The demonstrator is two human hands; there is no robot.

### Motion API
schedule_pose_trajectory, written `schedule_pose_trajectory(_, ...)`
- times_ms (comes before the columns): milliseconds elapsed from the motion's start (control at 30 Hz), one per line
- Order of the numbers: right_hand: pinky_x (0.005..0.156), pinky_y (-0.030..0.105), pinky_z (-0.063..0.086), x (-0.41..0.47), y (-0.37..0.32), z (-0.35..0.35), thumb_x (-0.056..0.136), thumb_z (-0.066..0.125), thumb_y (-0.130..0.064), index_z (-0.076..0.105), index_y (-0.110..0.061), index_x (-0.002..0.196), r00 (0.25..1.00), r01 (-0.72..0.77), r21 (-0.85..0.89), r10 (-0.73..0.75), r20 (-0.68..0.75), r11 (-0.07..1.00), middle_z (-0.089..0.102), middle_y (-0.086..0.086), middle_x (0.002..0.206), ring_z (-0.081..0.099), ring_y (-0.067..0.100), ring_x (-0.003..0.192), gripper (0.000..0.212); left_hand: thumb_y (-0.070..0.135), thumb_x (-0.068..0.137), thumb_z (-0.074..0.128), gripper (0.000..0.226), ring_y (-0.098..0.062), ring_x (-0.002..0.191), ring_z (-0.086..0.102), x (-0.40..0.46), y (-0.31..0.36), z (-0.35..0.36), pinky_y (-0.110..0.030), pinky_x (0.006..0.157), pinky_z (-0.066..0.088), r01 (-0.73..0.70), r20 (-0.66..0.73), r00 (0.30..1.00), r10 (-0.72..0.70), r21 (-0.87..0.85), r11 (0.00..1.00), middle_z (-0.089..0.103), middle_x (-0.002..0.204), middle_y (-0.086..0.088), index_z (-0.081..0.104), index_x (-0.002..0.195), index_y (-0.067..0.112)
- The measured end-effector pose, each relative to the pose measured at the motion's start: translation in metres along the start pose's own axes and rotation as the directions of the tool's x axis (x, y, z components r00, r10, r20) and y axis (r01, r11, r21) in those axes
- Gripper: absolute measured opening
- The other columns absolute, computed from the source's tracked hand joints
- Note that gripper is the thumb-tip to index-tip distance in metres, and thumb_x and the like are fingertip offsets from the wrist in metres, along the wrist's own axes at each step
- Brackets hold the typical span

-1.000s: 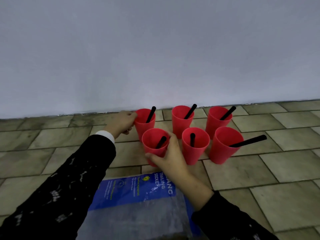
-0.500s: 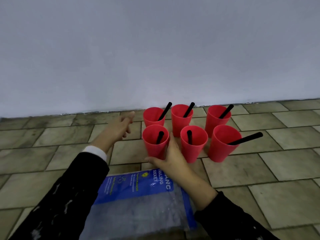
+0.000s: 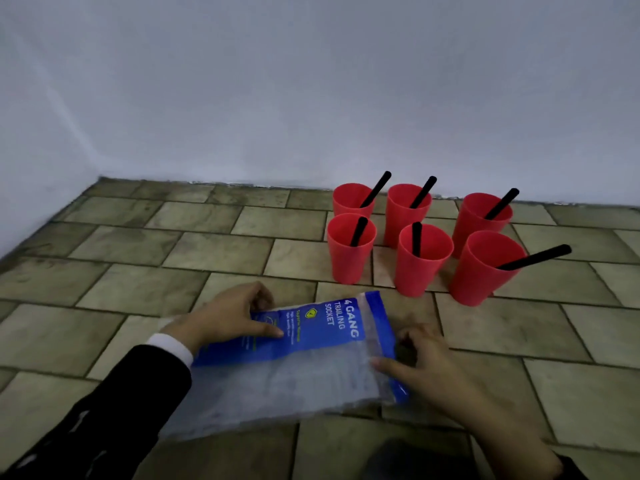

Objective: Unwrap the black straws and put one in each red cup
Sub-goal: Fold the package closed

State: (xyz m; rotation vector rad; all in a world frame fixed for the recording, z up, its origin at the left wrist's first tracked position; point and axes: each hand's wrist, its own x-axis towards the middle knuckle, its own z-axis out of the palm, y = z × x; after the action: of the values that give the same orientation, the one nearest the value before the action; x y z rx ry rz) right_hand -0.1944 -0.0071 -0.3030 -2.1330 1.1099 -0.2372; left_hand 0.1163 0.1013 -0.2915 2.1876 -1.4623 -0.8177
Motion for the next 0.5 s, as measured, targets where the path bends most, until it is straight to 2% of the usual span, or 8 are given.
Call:
schedule_pose_trajectory(33,0.067,0.019,0.037,0.000,-0.001,0.004,0.065,0.069,-0.058,0.057,-0.022,0.084,1.000,0.021,-0.014,-0.021,0.019,1.000,0.049,-0.003,0.091,0.049,0.015,0.087,0.042,0.068,0.040,0.077,0.069,-0.011,0.084,0.059,-0.004,-0.001,0.003,-0.032,0.077,0.051,0.004,-0.007,1.000,-0.004,0.013,1.000,0.061,0.091,0.007,0.055,0.092,0.028)
schedule_pose_trajectory(100,0.069,0.024,0.038,0.001,-0.003,0.013,0.073,0.071,-0.043,0.060,-0.016,0.086,0.999,0.045,0.014,-0.046,0.026,0.999,0.051,0.003,0.095,0.050,0.018,0.088,0.032,0.054,0.051,0.082,0.055,-0.013,0.078,0.058,-0.013,-0.001,0.006,-0.027,0.069,0.047,0.026,-0.014,1.000,-0.026,0.034,0.999,0.062,0.087,0.004,0.056,0.089,0.025)
schedule_pose_trajectory(200,0.068,0.023,0.043,0.006,-0.013,0.019,0.078,0.071,-0.025,0.059,-0.018,0.083,0.999,0.048,0.190,-0.052,0.017,0.981,0.056,0.007,0.096,0.056,0.020,0.085,0.014,0.046,0.062,0.079,0.040,-0.007,0.065,0.054,-0.027,-0.004,0.005,-0.022,0.059,0.041,0.020,0.045,0.999,-0.020,0.014,1.000,0.063,0.077,0.000,0.060,0.081,0.017)
schedule_pose_trajectory(267,0.071,0.027,0.046,0.011,-0.020,0.021,0.079,0.070,-0.022,0.059,-0.018,0.082,0.996,0.094,0.269,-0.092,-0.021,0.959,0.057,0.009,0.096,0.058,0.021,0.084,0.013,0.045,0.065,0.077,0.038,-0.006,0.063,0.055,-0.041,-0.007,-0.002,-0.024,0.059,0.042,0.022,0.084,0.996,-0.013,-0.098,0.995,0.063,0.070,0.001,0.061,0.076,0.012)
schedule_pose_trajectory(333,0.074,0.027,0.050,0.014,-0.037,0.016,0.081,0.070,-0.021,0.060,-0.016,0.090,0.989,0.146,0.337,-0.130,-0.071,0.930,0.056,0.006,0.100,0.058,0.018,0.088,0.014,0.033,0.069,0.079,0.029,-0.008,0.065,0.059,-0.059,-0.012,-0.012,-0.023,0.060,0.045,0.036,0.080,0.997,-0.013,-0.296,0.955,0.065,0.069,0.002,0.063,0.074,0.010)
schedule_pose_trajectory(400,0.071,0.019,0.052,0.014,-0.060,0.008,0.081,0.070,-0.022,0.057,-0.018,0.103,0.983,0.183,0.477,-0.168,-0.074,0.860,0.058,-0.004,0.106,0.061,0.009,0.091,0.026,0.025,0.063,0.084,0.030,-0.015,0.068,0.065,-0.080,-0.020,-0.022,-0.024,0.062,0.052,0.049,0.061,0.998,-0.016,-0.577,0.815,0.070,0.076,-0.006,0.065,0.077,0.006)
schedule_pose_trajectory(467,0.071,0.025,0.056,0.015,-0.079,0.004,0.080,0.071,-0.020,0.050,-0.021,0.114,0.963,0.233,0.649,-0.267,-0.048,0.724,0.058,-0.009,0.112,0.065,0.005,0.089,0.040,0.023,0.050,0.089,0.047,-0.022,0.070,0.069,-0.099,-0.030,-0.024,-0.029,0.063,0.058,0.028,0.006,0.999,-0.040,-0.803,0.595,0.072,0.085,-0.016,0.068,0.086,0.002)
schedule_pose_trajectory(500,0.073,0.030,0.057,0.017,-0.086,0.006,0.078,0.073,-0.022,0.048,-0.022,0.116,0.949,0.245,0.695,-0.313,-0.031,0.676,0.058,-0.006,0.115,0.066,0.009,0.087,0.046,0.021,0.049,0.090,0.054,-0.023,0.070,0.070,-0.106,-0.034,-0.024,-0.030,0.063,0.059,-0.014,-0.054,0.996,-0.067,-0.868,0.496,0.073,0.087,-0.017,0.066,0.092,-0.001)
